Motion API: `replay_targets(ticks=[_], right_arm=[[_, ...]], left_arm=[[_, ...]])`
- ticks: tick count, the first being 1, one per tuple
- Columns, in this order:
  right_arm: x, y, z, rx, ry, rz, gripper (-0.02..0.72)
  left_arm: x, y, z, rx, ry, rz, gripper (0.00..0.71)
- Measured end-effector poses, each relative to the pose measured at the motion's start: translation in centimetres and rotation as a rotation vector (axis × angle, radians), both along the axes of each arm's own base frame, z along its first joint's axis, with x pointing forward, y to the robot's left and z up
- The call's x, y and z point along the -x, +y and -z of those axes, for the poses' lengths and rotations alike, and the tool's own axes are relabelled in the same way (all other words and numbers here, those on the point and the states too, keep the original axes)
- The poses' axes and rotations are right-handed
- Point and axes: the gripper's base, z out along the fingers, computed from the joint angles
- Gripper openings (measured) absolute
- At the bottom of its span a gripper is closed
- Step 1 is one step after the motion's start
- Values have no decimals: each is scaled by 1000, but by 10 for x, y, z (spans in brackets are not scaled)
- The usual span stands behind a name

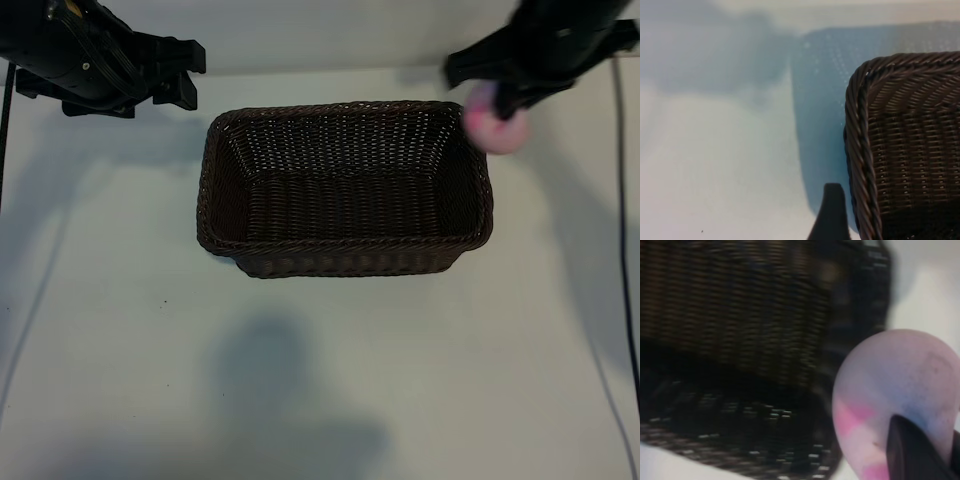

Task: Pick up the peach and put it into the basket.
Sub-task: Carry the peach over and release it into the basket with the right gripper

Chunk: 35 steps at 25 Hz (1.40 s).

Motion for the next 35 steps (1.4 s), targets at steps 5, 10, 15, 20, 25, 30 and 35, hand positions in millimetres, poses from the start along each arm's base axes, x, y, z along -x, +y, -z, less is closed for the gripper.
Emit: replay_targets(ticks=[5,10,15,20,25,30,35], right_arm=[[22,45,-1,-27,-34,-111,41],[27,62,2,-44,-58,-147,41],[14,72,35,-15,-12,-145,41],[0,82,80,18,42,-142,41],[-4,85,99,35,68,-140,50],[-4,85,99,32,71,-139,131],[-4,85,95,39,84,-142,342]], left_arm=[[0,0,0,0,1,0,589],[0,0,0,-1,2,1,589],[0,0,0,-1,1,2,589],[0,0,0,-2,2,2,589],[0,0,0,-2,2,2,589],[0,0,0,-2,2,2,589],[0,0,0,-2,3,2,589]])
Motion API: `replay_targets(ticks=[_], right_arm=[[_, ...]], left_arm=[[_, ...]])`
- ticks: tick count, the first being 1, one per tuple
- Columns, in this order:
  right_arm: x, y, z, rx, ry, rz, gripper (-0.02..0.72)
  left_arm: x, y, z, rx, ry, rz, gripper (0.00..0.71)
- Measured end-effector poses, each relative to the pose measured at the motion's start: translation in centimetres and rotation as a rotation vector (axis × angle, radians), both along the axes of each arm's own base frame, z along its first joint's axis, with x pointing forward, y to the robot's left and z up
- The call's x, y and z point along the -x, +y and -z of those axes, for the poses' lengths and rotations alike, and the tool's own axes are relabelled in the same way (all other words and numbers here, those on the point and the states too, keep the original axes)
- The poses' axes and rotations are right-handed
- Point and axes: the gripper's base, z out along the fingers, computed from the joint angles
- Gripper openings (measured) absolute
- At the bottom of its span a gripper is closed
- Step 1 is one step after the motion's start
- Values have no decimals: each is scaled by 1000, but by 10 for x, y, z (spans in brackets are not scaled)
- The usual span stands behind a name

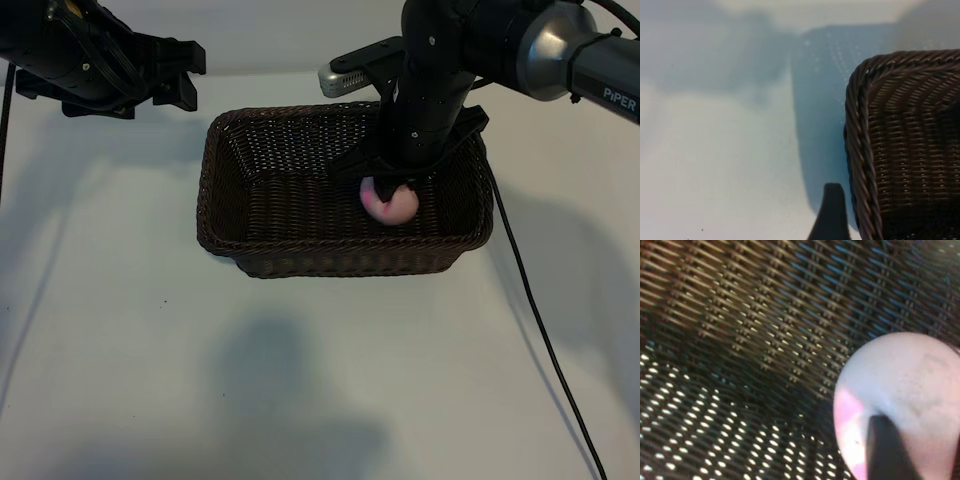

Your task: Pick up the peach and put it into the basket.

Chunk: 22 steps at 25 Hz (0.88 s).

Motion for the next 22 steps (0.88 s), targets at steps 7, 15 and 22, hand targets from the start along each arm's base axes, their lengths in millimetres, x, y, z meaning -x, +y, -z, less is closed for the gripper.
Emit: replay_targets(ticks=[7,15,22], right_arm=[[-6,5,-29,-23,-30,-6,523],[-7,-11,-41,72,-43,-5,503],[-19,-66,-84,59,-103,121,499]], left_arm=[[0,0,0,0,1,0,589],[0,0,0,1,1,-2,589],[0,0,0,1,1,-2,589]])
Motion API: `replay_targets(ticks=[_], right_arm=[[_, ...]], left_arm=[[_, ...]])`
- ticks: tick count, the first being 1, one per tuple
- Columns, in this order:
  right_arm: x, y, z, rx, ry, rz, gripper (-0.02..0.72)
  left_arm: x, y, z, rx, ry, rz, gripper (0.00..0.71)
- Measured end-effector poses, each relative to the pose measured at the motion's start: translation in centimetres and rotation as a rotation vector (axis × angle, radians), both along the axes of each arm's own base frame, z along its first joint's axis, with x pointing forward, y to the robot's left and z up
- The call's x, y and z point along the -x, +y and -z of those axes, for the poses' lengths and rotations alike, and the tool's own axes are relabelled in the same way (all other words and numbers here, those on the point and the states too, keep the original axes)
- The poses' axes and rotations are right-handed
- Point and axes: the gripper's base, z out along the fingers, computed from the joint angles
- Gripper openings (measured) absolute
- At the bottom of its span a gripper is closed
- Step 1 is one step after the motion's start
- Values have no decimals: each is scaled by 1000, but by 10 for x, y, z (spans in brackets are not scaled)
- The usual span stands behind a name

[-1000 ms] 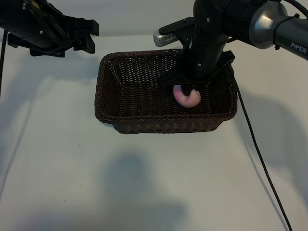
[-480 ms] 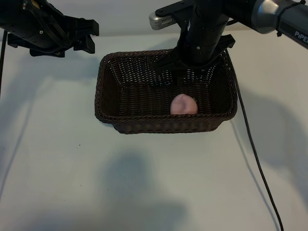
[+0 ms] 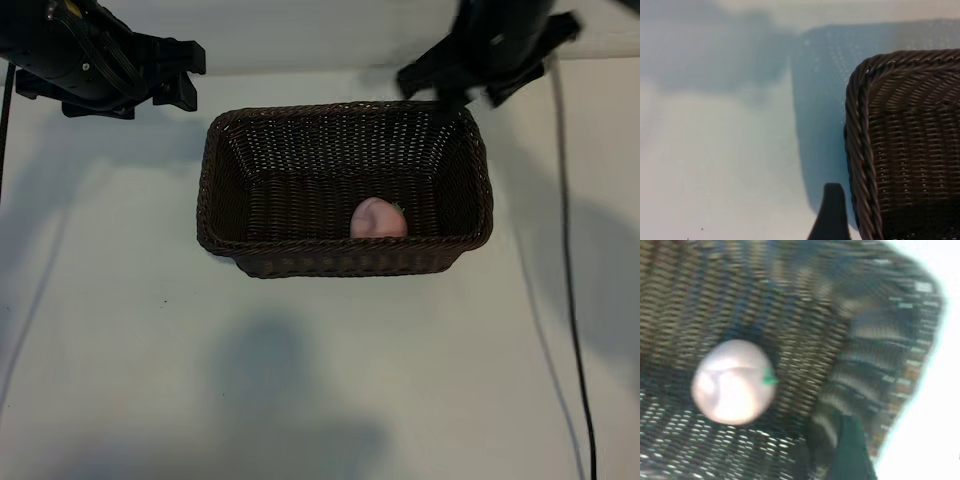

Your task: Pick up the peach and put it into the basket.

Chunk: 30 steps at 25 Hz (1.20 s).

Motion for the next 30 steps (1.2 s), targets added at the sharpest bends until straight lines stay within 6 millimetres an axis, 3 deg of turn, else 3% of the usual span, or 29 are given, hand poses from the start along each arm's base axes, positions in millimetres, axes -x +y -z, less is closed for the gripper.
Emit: replay_targets(ticks=[3,7,30], right_arm=[[-6,-24,-10,6,-12,50,499],[-10,-36,-10,9,-12,76,497],[-9,-34,-10,-12,-1,74,497]], left_arm=[[0,0,0,0,0,0,589],[0,0,0,0,0,0,589],[0,0,0,-1,0,2,589]])
